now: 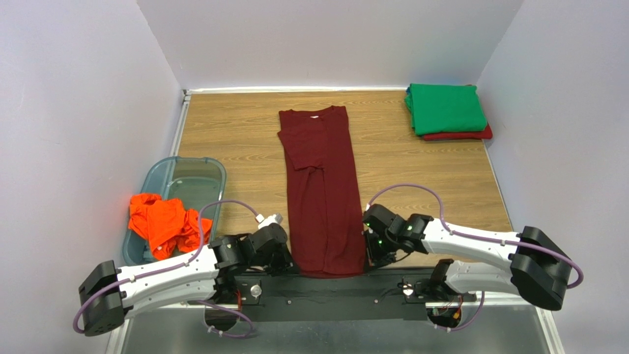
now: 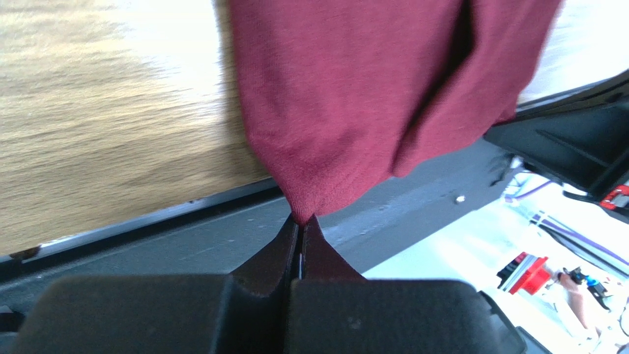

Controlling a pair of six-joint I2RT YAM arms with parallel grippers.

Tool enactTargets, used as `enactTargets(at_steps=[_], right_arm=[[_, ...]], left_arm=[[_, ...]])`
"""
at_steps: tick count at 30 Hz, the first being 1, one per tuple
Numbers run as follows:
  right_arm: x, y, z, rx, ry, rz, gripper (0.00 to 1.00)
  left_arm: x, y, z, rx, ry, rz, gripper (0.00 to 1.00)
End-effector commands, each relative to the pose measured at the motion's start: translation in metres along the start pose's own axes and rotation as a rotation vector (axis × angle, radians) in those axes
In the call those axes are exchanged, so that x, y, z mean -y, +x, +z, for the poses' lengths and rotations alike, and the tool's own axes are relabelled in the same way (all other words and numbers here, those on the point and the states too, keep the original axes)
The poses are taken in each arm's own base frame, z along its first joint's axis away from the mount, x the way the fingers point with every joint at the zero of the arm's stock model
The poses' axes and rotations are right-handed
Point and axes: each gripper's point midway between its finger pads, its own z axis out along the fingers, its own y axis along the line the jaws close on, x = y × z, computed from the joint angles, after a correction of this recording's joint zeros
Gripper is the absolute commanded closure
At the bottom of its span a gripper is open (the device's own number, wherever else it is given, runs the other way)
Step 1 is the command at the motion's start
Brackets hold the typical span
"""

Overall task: Fold and stack the t-shirts
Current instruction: Fold the tshirt

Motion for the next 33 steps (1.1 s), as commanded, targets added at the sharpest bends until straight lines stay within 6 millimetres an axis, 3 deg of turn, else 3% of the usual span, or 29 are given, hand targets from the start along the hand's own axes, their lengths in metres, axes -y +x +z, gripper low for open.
enactTargets(at_steps=[1, 11, 16, 19, 24, 29, 33], right_arm=[[-0.024, -0.025, -0.017, 0.102, -0.053, -0.048, 0.99], [-0.052, -0.083, -0.055, 0.322, -0.047, -0.112, 0.99], [-0.047, -0.123, -0.071, 0.461, 0.033, -0.087, 0.99], [-0.043, -0.145, -0.080, 0.538, 0.086, -0.062, 0.99], [-0.051, -0.177, -0.090, 0.629, 0.100, -0.061, 0.99], [-0.061, -0.212, -0.094, 0.687, 0.121, -0.063, 0.99], [-0.056, -0.239, -0.099, 0.729, 0.164, -0.049, 0.99]], left_arm=[[0.017, -0.018, -0.010, 0.089, 0.033, 0.025, 1.00], [0.051, -0.058, -0.023, 0.267, 0.018, 0.077, 1.00], [0.068, -0.079, -0.023, 0.316, 0.039, 0.123, 1.00], [0.064, -0.102, -0.022, 0.357, -0.015, 0.136, 1.00], [0.083, -0.145, -0.028, 0.445, 0.009, 0.170, 1.00], [0.086, -0.184, -0.034, 0.526, -0.017, 0.190, 1.00], [0.084, -0.210, -0.034, 0.563, -0.045, 0.196, 1.00]])
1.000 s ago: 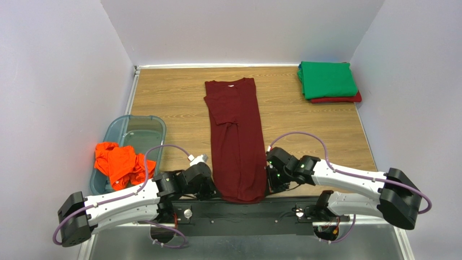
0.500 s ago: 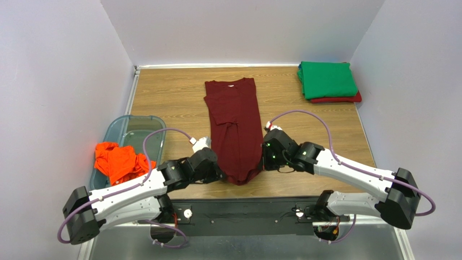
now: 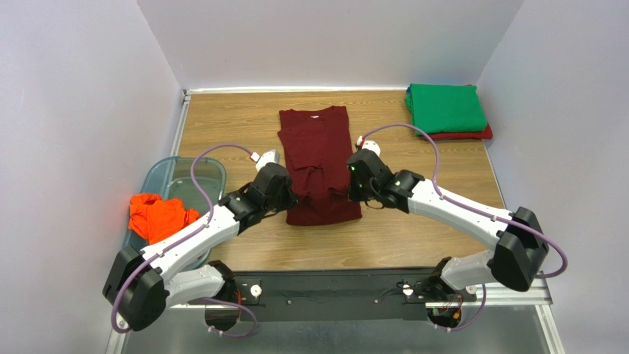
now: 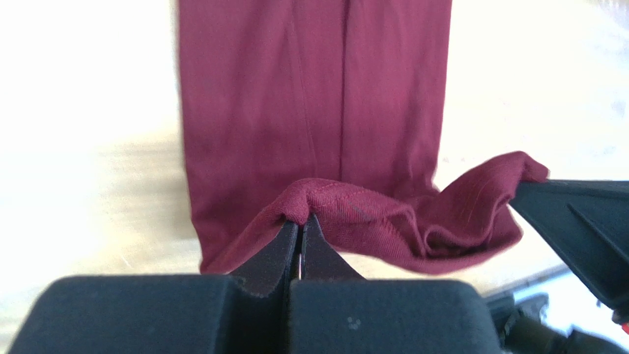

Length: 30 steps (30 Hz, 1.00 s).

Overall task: Fold and stack the t-shirts
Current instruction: Fold the tshirt

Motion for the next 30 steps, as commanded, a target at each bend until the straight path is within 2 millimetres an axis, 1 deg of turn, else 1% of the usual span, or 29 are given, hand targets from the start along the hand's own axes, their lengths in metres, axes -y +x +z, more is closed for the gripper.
enactTargets(at_steps=[1, 2, 3, 4, 5, 6, 7, 8, 9, 10, 11, 12, 13, 15, 16, 18, 22, 24, 25, 26, 28, 29, 30], right_arm=[[0.004, -0.047, 0.008, 0.122, 0.047, 0.008, 0.99], [0.007, -0.048, 0.015, 0.113, 0.059, 0.005, 0.99], [0.006, -0.053, 0.016, 0.117, 0.056, 0.009, 0.99], [0.011, -0.057, 0.019, 0.117, 0.067, 0.015, 0.99], [0.012, -0.057, 0.024, 0.111, 0.074, 0.013, 0.99], [0.013, -0.058, 0.027, 0.110, 0.077, 0.011, 0.99], [0.014, -0.064, 0.028, 0.118, 0.079, 0.011, 0.99], [0.015, -0.065, 0.034, 0.113, 0.084, 0.009, 0.99], [0.015, -0.071, 0.035, 0.122, 0.080, 0.010, 0.99], [0.016, -0.069, 0.038, 0.114, 0.084, 0.007, 0.99], [0.017, -0.074, 0.040, 0.120, 0.087, 0.009, 0.99], [0.018, -0.075, 0.042, 0.119, 0.089, 0.007, 0.99], [0.020, -0.076, 0.048, 0.109, 0.094, 0.005, 0.99], [0.020, -0.081, 0.051, 0.111, 0.093, 0.006, 0.99], [0.021, -0.079, 0.057, 0.099, 0.097, 0.004, 0.99], [0.024, -0.085, 0.062, 0.102, 0.104, 0.007, 0.99], [0.032, -0.087, 0.077, 0.082, 0.124, 0.023, 0.98], [0.034, -0.089, 0.081, 0.081, 0.124, 0.035, 0.97], [0.034, -0.090, 0.083, 0.076, 0.115, 0.038, 0.98], [0.038, -0.090, 0.087, 0.069, 0.120, 0.043, 0.98], [0.041, -0.091, 0.092, 0.060, 0.117, 0.046, 0.97], [0.040, -0.094, 0.093, 0.064, 0.111, 0.045, 0.98], [0.040, -0.093, 0.096, 0.058, 0.109, 0.042, 0.97]], left_arm=[[0.005, -0.036, 0.008, 0.088, 0.009, 0.061, 1.00], [0.004, -0.045, 0.011, 0.101, 0.006, 0.067, 1.00], [0.003, -0.047, 0.015, 0.100, -0.002, 0.072, 1.00], [0.003, -0.051, 0.017, 0.106, 0.001, 0.079, 1.00], [0.003, -0.058, 0.021, 0.111, -0.004, 0.084, 1.00], [0.003, -0.061, 0.023, 0.113, -0.004, 0.089, 1.00], [0.006, -0.068, 0.024, 0.126, 0.004, 0.089, 1.00], [0.003, -0.070, 0.029, 0.121, -0.005, 0.097, 1.00], [0.005, -0.074, 0.032, 0.128, 0.000, 0.101, 1.00], [0.004, -0.075, 0.034, 0.124, -0.004, 0.103, 1.00], [0.004, -0.077, 0.037, 0.125, -0.004, 0.105, 1.00], [0.004, -0.079, 0.042, 0.117, -0.007, 0.109, 1.00], [0.001, -0.082, 0.045, 0.119, -0.015, 0.112, 1.00], [-0.002, -0.087, 0.051, 0.118, -0.030, 0.112, 1.00], [-0.003, -0.088, 0.052, 0.118, -0.033, 0.114, 1.00], [-0.007, -0.095, 0.057, 0.128, -0.047, 0.115, 1.00], [-0.012, -0.106, 0.065, 0.140, -0.053, 0.113, 1.00], [-0.010, -0.107, 0.069, 0.133, -0.038, 0.128, 1.00], [-0.013, -0.105, 0.075, 0.116, -0.047, 0.133, 1.00], [-0.009, -0.107, 0.078, 0.110, -0.034, 0.137, 1.00], [-0.014, -0.104, 0.086, 0.089, -0.050, 0.138, 1.00], [-0.015, -0.105, 0.089, 0.087, -0.050, 0.139, 1.00], [-0.015, -0.105, 0.091, 0.084, -0.048, 0.138, 1.00]])
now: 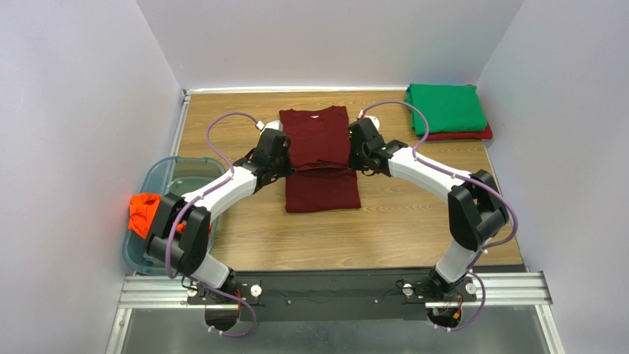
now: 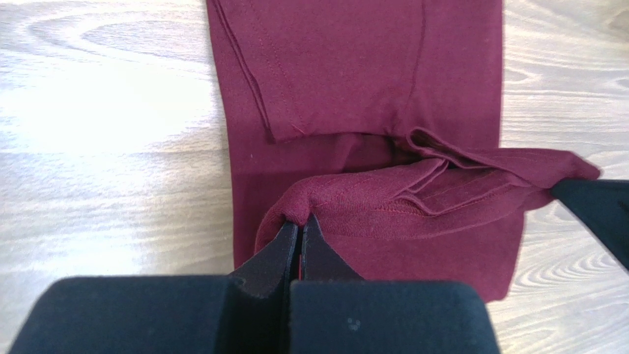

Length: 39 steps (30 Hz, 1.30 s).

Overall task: Fold and stack the t-shirts
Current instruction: Fold the tshirt

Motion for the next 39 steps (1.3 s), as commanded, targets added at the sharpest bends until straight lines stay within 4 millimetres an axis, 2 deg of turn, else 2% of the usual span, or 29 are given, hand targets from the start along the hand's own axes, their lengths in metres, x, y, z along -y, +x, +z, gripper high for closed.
enactTargets(at_steps=[1, 8, 17, 19, 20, 21, 23, 24, 25, 26, 27, 28, 29, 32, 34, 36, 39], right_arm=[[-0.005, -0.010, 0.013, 0.006, -0.030, -0.005, 0.97], [0.002, -0.009, 0.037, -0.022, -0.042, 0.025, 0.96], [0.008, -0.003, 0.056, -0.065, -0.051, 0.009, 0.85], [0.008, -0.006, 0.056, -0.064, -0.057, 0.008, 0.78], [0.007, -0.008, 0.056, -0.061, -0.065, 0.007, 0.67], [0.006, -0.011, 0.053, -0.056, -0.071, 0.008, 0.61], [0.002, -0.016, 0.049, -0.047, -0.091, 0.003, 0.45], [0.001, -0.018, 0.047, -0.043, -0.097, 0.002, 0.31], [-0.002, -0.023, 0.039, -0.026, -0.110, 0.005, 0.27], [-0.003, -0.021, 0.036, -0.032, -0.123, 0.003, 0.20], [-0.003, -0.020, 0.033, -0.035, -0.132, 0.003, 0.17], [-0.006, -0.025, 0.024, -0.020, -0.153, 0.007, 0.11], [-0.007, -0.016, 0.021, -0.040, -0.170, 0.005, 0.01], [-0.022, -0.007, 0.003, -0.075, -0.284, -0.001, 0.00], [-0.026, 0.008, -0.003, -0.112, -0.337, -0.002, 0.00], [-0.031, 0.012, -0.011, -0.111, -0.377, -0.007, 0.00], [-0.048, 0.027, -0.016, -0.134, -0.477, -0.035, 0.00]], left_arm=[[0.003, -0.005, 0.013, -0.008, 0.026, 0.024, 1.00], [-0.009, -0.002, 0.029, -0.033, -0.006, 0.017, 1.00], [-0.015, 0.005, 0.039, -0.060, -0.011, 0.009, 1.00], [-0.013, 0.003, 0.039, -0.061, 0.000, 0.011, 0.88], [-0.011, 0.001, 0.039, -0.057, 0.004, 0.012, 0.79], [-0.008, -0.004, 0.037, -0.046, 0.011, 0.013, 0.62], [-0.005, -0.010, 0.034, -0.031, 0.021, 0.015, 0.46], [-0.003, -0.013, 0.032, -0.023, 0.026, 0.014, 0.34], [0.000, -0.018, 0.027, -0.007, 0.036, 0.014, 0.32], [0.004, -0.016, 0.023, -0.017, 0.062, 0.008, 0.29], [0.008, -0.021, 0.014, 0.004, 0.076, 0.002, 0.24], [0.008, -0.021, 0.010, 0.010, 0.082, -0.001, 0.22], [0.008, -0.020, 0.002, 0.021, 0.089, -0.009, 0.13], [0.006, -0.015, -0.010, 0.031, 0.105, -0.022, 0.04], [0.002, -0.004, -0.021, 0.026, 0.117, -0.038, 0.03], [-0.005, 0.010, -0.032, 0.020, 0.125, -0.055, 0.03], [-0.014, 0.030, -0.046, 0.005, 0.139, -0.070, 0.02]])
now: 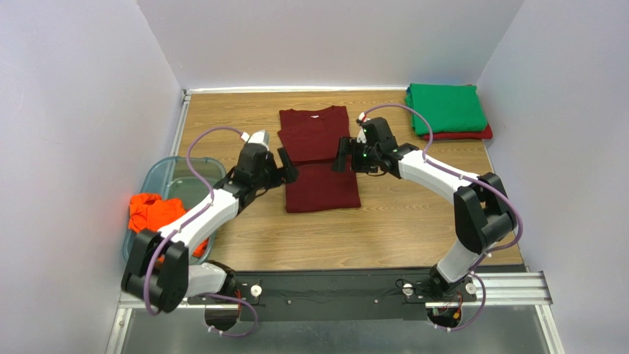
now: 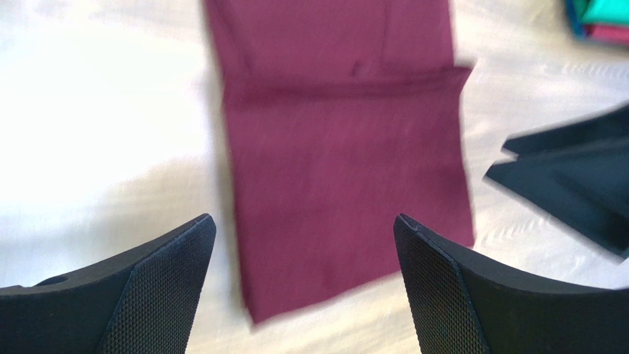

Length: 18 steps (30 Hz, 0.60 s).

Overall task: Fold and stack the t-shirts
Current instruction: Fold the tshirt

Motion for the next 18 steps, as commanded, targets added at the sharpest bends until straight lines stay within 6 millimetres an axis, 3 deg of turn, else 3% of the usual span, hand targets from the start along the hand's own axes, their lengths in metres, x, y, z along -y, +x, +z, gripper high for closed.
enactTargets(at_steps=[1, 2, 4, 7, 12, 13, 15, 16, 18], right_arm=[[-0.033, 0.023, -0.001, -0.065, -0.192, -0.046, 0.00], [-0.046, 0.025, 0.000, -0.074, -0.243, -0.062, 0.00], [-0.053, 0.031, 0.011, -0.091, -0.263, -0.070, 0.00], [-0.053, 0.026, 0.033, -0.088, -0.263, -0.084, 0.00], [-0.052, 0.000, 0.075, -0.054, -0.220, -0.099, 0.00], [-0.058, -0.014, 0.081, -0.028, -0.230, -0.105, 0.00], [-0.049, -0.016, 0.104, -0.029, -0.187, -0.095, 0.00], [-0.054, -0.033, 0.108, 0.009, -0.184, -0.098, 0.00], [-0.044, -0.041, 0.123, 0.034, -0.131, -0.093, 0.00]], left_arm=[[-0.012, 0.033, -0.020, -0.047, 0.022, -0.038, 0.02], [-0.014, 0.037, -0.023, -0.049, 0.023, -0.049, 0.02], [-0.018, 0.048, -0.032, -0.052, 0.035, -0.067, 0.02], [-0.024, 0.056, -0.039, -0.044, 0.032, -0.085, 0.02], [-0.025, 0.066, -0.041, -0.059, 0.051, -0.092, 0.02], [-0.026, 0.069, -0.040, -0.071, 0.048, -0.095, 0.02], [-0.023, 0.070, -0.040, -0.080, 0.064, -0.095, 0.02], [-0.023, 0.070, -0.039, -0.078, 0.069, -0.094, 0.02], [-0.023, 0.071, -0.039, -0.078, 0.072, -0.096, 0.02]])
